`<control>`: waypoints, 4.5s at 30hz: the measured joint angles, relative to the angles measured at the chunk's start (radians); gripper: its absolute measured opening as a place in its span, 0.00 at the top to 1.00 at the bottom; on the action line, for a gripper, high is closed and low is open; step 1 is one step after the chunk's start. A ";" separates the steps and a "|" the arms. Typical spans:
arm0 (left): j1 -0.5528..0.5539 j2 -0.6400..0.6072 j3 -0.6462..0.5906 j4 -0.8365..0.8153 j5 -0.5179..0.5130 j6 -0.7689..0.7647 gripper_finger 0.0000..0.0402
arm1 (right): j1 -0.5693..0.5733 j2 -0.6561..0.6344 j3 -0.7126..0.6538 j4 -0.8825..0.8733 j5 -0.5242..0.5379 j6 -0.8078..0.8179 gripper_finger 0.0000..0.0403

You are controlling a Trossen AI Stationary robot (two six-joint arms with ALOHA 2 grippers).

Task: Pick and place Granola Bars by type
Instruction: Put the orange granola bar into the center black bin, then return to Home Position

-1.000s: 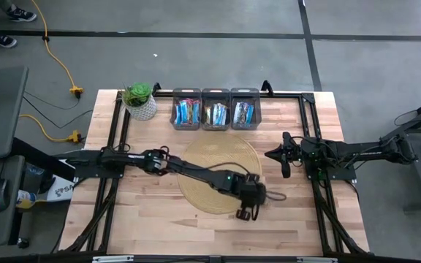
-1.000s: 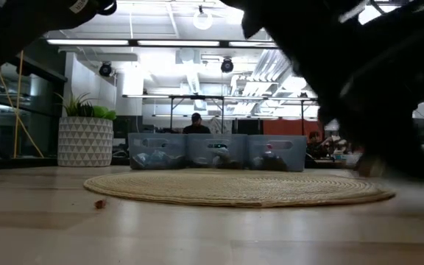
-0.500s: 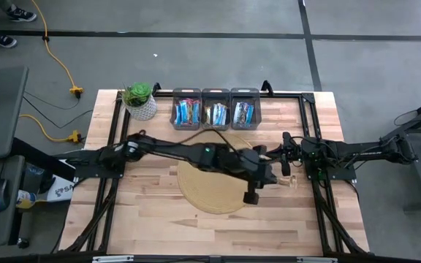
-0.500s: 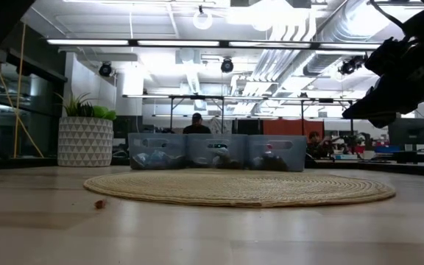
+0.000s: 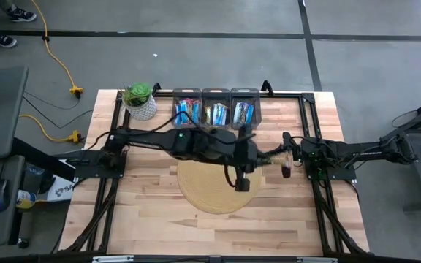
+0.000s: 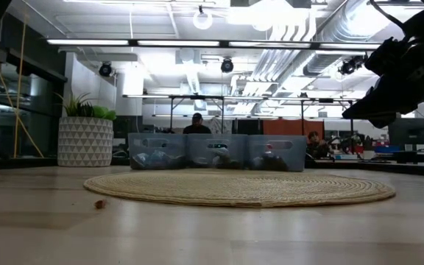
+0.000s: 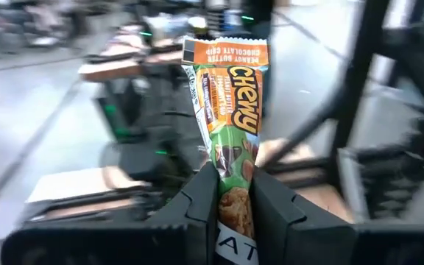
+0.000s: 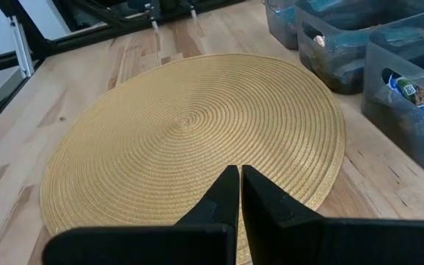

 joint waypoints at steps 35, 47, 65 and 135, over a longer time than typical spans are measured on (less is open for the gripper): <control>0.559 -0.076 -0.001 -0.269 -0.546 -0.591 0.87 | 0.000 0.000 0.000 0.000 0.000 0.000 1.00; 0.739 0.089 -0.018 -0.592 -0.154 -0.826 0.87 | 0.000 0.000 0.000 0.000 0.000 0.000 1.00; 0.692 0.317 -0.016 -0.720 0.004 -1.018 0.87 | 0.000 0.000 0.000 0.000 0.000 0.000 1.00; 0.564 -0.405 -0.016 -0.555 0.210 -0.155 0.47 | 0.000 0.000 0.001 0.000 0.000 0.000 1.00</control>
